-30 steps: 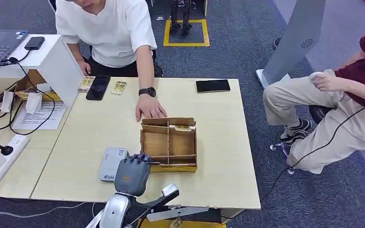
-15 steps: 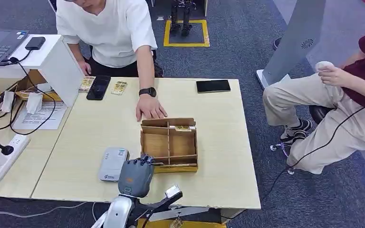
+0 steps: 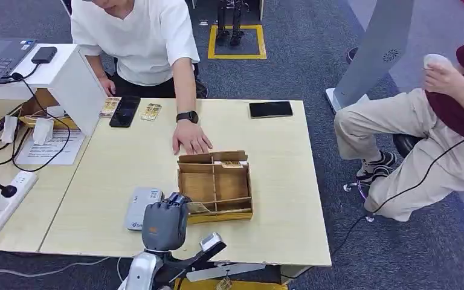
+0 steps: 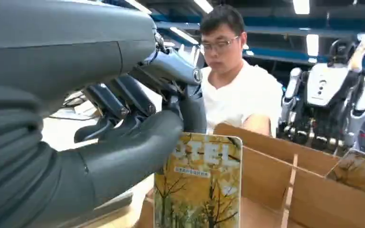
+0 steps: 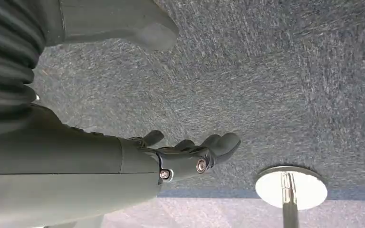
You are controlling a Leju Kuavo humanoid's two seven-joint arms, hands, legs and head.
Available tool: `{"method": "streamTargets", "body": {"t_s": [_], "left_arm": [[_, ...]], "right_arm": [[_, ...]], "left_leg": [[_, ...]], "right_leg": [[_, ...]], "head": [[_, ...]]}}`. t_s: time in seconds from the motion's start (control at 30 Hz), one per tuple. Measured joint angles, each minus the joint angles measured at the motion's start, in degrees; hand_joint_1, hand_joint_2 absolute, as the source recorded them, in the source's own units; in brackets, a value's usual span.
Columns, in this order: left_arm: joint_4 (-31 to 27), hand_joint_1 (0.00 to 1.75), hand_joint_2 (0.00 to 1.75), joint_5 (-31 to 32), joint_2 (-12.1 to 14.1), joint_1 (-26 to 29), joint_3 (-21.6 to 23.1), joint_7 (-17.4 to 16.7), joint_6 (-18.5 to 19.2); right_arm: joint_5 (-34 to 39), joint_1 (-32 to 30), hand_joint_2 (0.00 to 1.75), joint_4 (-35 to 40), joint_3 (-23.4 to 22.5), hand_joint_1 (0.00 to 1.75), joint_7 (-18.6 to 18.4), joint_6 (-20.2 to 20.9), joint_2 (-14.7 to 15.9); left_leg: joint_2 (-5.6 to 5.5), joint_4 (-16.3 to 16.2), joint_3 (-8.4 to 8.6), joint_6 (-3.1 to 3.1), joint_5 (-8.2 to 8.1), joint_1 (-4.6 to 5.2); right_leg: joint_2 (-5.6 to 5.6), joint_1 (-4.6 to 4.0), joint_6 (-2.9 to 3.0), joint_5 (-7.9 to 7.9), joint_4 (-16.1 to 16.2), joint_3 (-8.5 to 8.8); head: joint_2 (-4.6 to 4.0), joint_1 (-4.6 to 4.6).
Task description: Pass the card to the sensor for recognition and then transmit it.
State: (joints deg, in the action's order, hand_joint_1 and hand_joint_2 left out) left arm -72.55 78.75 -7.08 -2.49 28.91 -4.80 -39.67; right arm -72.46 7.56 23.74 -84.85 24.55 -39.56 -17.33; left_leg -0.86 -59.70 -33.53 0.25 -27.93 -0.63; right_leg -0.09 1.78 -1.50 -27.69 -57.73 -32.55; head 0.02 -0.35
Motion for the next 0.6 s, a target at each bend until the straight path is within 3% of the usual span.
{"method": "streamTargets", "body": {"t_s": [0.03,0.13,0.2,0.47,0.6], "left_arm": [[-1.19,1.75,1.75,-1.60,-0.47,0.51,-0.76,2.55,0.00],[-4.60,1.75,1.75,-10.10,-3.44,1.76,-4.84,14.38,-0.02],[-6.67,1.75,1.75,-16.82,-5.34,1.92,-7.35,19.59,-0.02],[-12.72,1.75,1.75,-36.46,-7.06,1.21,-8.28,23.14,-0.15],[-14.29,1.75,1.75,-39.93,-7.06,-0.26,-8.28,23.36,-0.31]], "right_arm": [[-0.09,0.00,1.75,0.00,0.00,0.00,0.00,0.00,0.00],[-0.17,0.00,1.75,0.30,-0.02,0.00,0.02,0.00,-0.17],[-0.24,-0.01,1.75,0.72,-0.15,0.00,0.09,0.00,-0.42],[-1.40,0.01,1.75,2.34,-1.20,0.00,0.26,0.00,-0.85],[-2.41,0.05,1.75,2.75,-1.86,0.00,0.85,0.00,-0.90]], "left_leg": [[0.00,0.00,0.00,0.00,0.00,0.00],[-0.01,0.00,-0.01,0.00,0.00,0.00],[0.00,0.00,0.00,0.00,0.00,0.01],[0.00,0.00,0.02,0.00,0.00,0.00],[0.00,0.00,0.02,0.00,0.01,0.00]], "right_leg": [[0.00,0.00,0.00,0.00,0.00,0.00],[-0.01,0.01,0.00,0.00,0.00,0.00],[0.00,0.01,0.00,0.00,0.00,0.00],[-0.01,-0.01,0.00,0.01,0.00,0.00],[0.00,-0.01,0.00,0.01,0.00,0.01]], "head": [[0.00,-0.02],[0.00,-0.02],[0.00,-0.02],[0.00,-0.02],[0.00,-0.04]]}}
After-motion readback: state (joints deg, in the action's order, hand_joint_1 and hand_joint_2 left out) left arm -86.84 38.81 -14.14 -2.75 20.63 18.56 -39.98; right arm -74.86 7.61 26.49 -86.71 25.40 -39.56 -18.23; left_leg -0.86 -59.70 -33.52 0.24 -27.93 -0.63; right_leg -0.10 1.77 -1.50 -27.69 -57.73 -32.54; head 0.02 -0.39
